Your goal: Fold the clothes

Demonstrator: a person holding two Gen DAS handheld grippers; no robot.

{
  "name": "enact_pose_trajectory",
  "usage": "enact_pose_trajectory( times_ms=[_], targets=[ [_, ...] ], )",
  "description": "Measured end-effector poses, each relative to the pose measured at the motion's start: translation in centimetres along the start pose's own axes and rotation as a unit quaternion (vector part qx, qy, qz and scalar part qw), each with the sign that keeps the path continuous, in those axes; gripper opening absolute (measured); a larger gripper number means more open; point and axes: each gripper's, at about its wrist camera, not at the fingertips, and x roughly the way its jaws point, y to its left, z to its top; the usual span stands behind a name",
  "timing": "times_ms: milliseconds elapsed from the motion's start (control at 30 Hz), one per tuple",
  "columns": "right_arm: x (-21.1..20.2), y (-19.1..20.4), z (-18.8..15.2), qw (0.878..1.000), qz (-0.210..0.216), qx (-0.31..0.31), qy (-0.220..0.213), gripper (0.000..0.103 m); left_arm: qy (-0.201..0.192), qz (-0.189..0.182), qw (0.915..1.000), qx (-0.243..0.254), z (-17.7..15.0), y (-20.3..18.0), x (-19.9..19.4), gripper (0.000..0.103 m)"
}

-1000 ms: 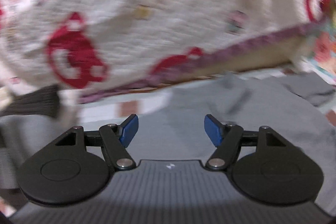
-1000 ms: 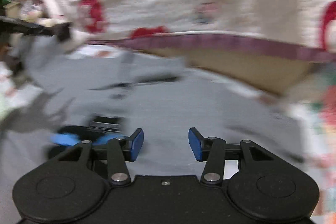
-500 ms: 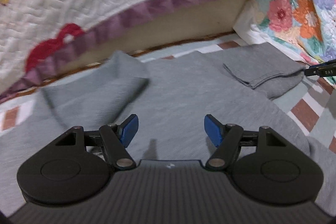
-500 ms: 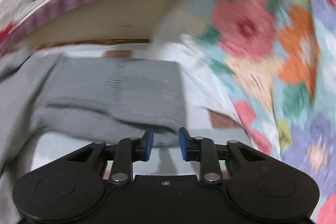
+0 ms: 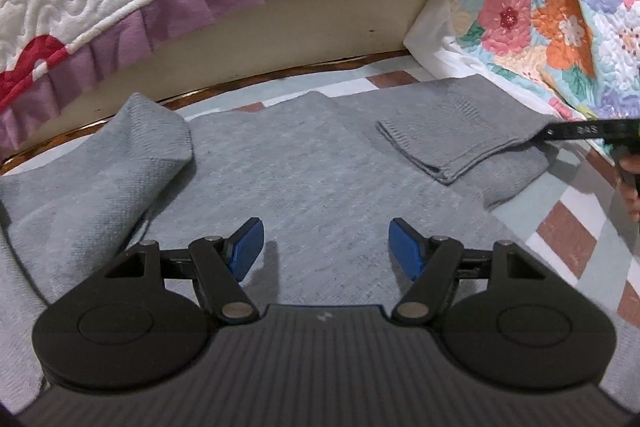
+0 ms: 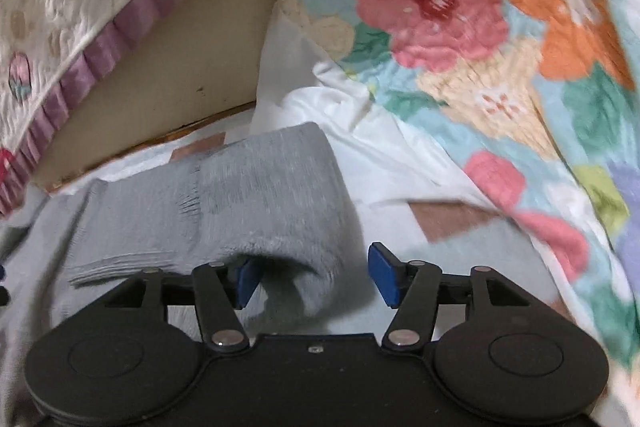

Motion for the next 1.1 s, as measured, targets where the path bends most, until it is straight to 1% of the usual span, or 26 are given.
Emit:
enact_pose_trajectory(
  times_ms=[33, 67, 100, 167, 233, 267, 333, 367, 467, 500, 567, 600, 633, 667, 700, 733, 800, 833, 867, 900, 933, 967, 1000, 1100],
  targets=[
    [0.1, 0.6, 0.7, 1.000, -0.008, -0.019, 0.003, 0.007, -0.001, 0.000, 1.0000, 0.001, 0.0, -0.1, 0.0, 0.069],
    [0.2, 1.2, 1.5, 0.999, -0.015, -0.038, 0.007, 0.009, -0.003, -0.001, 1.0000, 0.001, 0.1, -0.1, -0.1, 0.069],
    [-0.1, 1.8, 2.4, 0.998, -0.025, -0.056, -0.005, 0.008, -0.005, -0.002, 1.0000, 0.001, 0.2, -0.1, -0.2, 0.069],
    [-2.2, 2.6, 4.7, 0.993, -0.051, -0.085, -0.063, 0.006, -0.009, -0.005, 0.9999, 0.002, 0.3, -0.2, -0.5, 0.069],
    [-4.3, 2.8, 7.3, 0.985, -0.076, -0.094, -0.124, 0.006, -0.006, -0.007, 0.9999, 0.011, 0.2, -0.4, -0.7, 0.069],
    [-4.6, 2.6, 8.3, 0.983, -0.087, -0.092, -0.134, 0.006, -0.002, -0.006, 0.9999, 0.016, 0.1, -0.5, -0.6, 0.069],
    [-4.1, 2.2, 9.3, 0.984, -0.095, -0.083, -0.122, 0.006, 0.011, -0.002, 0.9997, 0.023, -0.4, -0.7, -0.3, 0.069],
    [-3.3, 2.0, 8.9, 0.986, -0.100, -0.079, -0.107, 0.007, 0.021, 0.002, 0.9995, 0.025, -0.6, -0.8, 0.1, 0.069],
    [-1.0, 1.6, 7.9, 0.989, -0.115, -0.070, -0.063, 0.014, 0.050, 0.011, 0.9982, 0.031, -1.5, -0.9, 0.9, 0.069],
    [-0.3, 1.5, 7.6, 0.989, -0.120, -0.067, -0.048, 0.017, 0.051, 0.009, 0.9982, 0.032, -1.6, -0.9, 0.7, 0.070],
    [0.9, 0.9, 6.8, 0.991, -0.125, -0.051, -0.022, 0.019, 0.053, 0.004, 0.9981, 0.032, -1.9, -0.9, 0.2, 0.070],
    [0.8, 0.0, 6.4, 0.992, -0.119, -0.026, -0.018, 0.023, 0.054, 0.002, 0.9980, 0.033, -2.0, -0.9, -0.1, 0.070],
    [0.8, -0.8, 5.9, 0.993, -0.113, -0.002, -0.013, 0.031, 0.055, 0.000, 0.9980, 0.033, -2.1, -0.9, -0.3, 0.070],
    [0.7, -1.7, 5.5, 0.994, -0.107, 0.022, -0.008, 0.033, 0.056, -0.003, 0.9979, 0.032, -2.2, -0.8, -0.6, 0.070],
    [0.5, -2.7, 5.0, 0.994, -0.089, 0.059, -0.001, 0.038, 0.058, -0.006, 0.9978, 0.029, -2.3, -0.6, -0.9, 0.070],
    [0.2, -4.1, 4.6, 0.992, -0.059, 0.110, 0.009, 0.041, 0.060, -0.010, 0.9978, 0.026, -2.3, -0.5, -1.3, 0.070],
    [-1.2, -6.4, 3.1, 0.978, 0.002, 0.207, 0.017, 0.041, 0.062, -0.019, 0.9977, 0.019, -2.4, -0.5, -2.3, 0.070],
    [-2.3, -7.1, 2.0, 0.971, 0.030, 0.236, 0.014, 0.041, 0.062, -0.027, 0.9976, 0.015, -2.5, -0.6, -2.8, 0.070],
    [-3.6, -7.4, 0.9, 0.969, 0.049, 0.243, 0.010, 0.041, 0.063, -0.035, 0.9973, 0.011, -2.5, -0.8, -3.3, 0.070],
    [-5.1, -6.9, -0.2, 0.975, 0.055, 0.213, 0.009, 0.041, 0.064, -0.043, 0.9970, 0.009, -2.6, -1.0, -3.8, 0.071],
    [-6.5, -6.0, -1.5, 0.984, 0.055, 0.171, 0.012, 0.041, 0.066, -0.051, 0.9965, 0.010, -2.8, -1.3, -4.2, 0.071],
    [-7.8, -5.2, -2.8, 0.989, 0.061, 0.137, 0.017, 0.042, 0.069, -0.058, 0.9959, 0.010, -2.9, -1.6, -4.6, 0.071],
    [-9.0, -4.5, -4.3, 0.989, 0.081, 0.120, 0.027, 0.043, 0.072, -0.063, 0.9953, 0.011, -3.1, -1.9, -4.9, 0.071],
    [-12.2, -2.0, -8.8, 0.981, 0.156, 0.098, 0.060, 0.042, 0.086, -0.062, 0.9941, 0.022, -4.0, -2.8, -5.3, 0.071]
  ],
)
